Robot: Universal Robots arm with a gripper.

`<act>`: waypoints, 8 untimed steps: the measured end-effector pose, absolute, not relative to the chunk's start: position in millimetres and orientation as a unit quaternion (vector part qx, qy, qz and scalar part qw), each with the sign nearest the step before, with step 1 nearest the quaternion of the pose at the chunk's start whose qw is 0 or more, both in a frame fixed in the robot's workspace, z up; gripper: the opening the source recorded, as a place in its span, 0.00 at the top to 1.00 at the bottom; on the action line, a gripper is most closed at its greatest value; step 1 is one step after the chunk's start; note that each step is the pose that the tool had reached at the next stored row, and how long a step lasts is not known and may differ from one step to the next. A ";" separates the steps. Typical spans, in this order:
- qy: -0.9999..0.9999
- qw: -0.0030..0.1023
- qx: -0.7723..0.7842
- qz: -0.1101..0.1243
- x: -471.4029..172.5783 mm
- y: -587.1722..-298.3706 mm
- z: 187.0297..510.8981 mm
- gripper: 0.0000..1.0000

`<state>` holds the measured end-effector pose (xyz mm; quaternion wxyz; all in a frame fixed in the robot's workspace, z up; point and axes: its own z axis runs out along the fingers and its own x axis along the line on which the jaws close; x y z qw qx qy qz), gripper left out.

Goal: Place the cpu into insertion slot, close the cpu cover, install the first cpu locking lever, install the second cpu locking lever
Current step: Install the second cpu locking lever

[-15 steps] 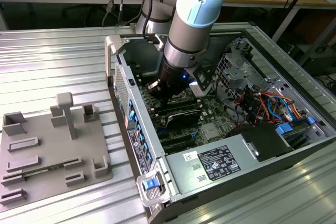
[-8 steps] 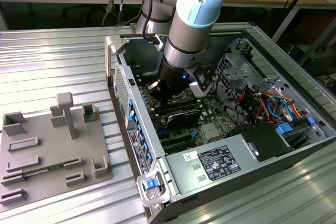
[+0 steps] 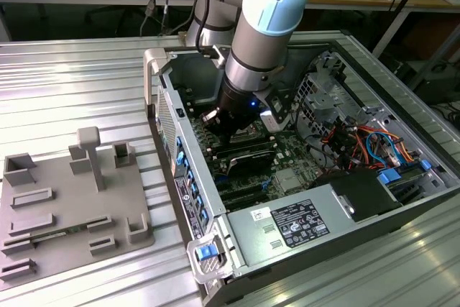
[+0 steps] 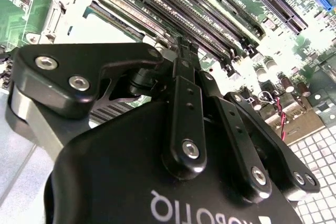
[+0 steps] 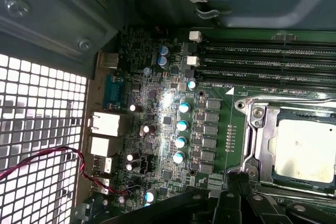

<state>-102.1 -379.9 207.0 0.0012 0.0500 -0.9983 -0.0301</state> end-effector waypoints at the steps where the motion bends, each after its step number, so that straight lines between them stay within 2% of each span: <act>1: -0.998 0.001 0.050 -0.030 -102.1 -379.9 207.0 0.89; 8: -0.998 0.001 0.050 -0.030 -102.1 -379.8 205.3 0.89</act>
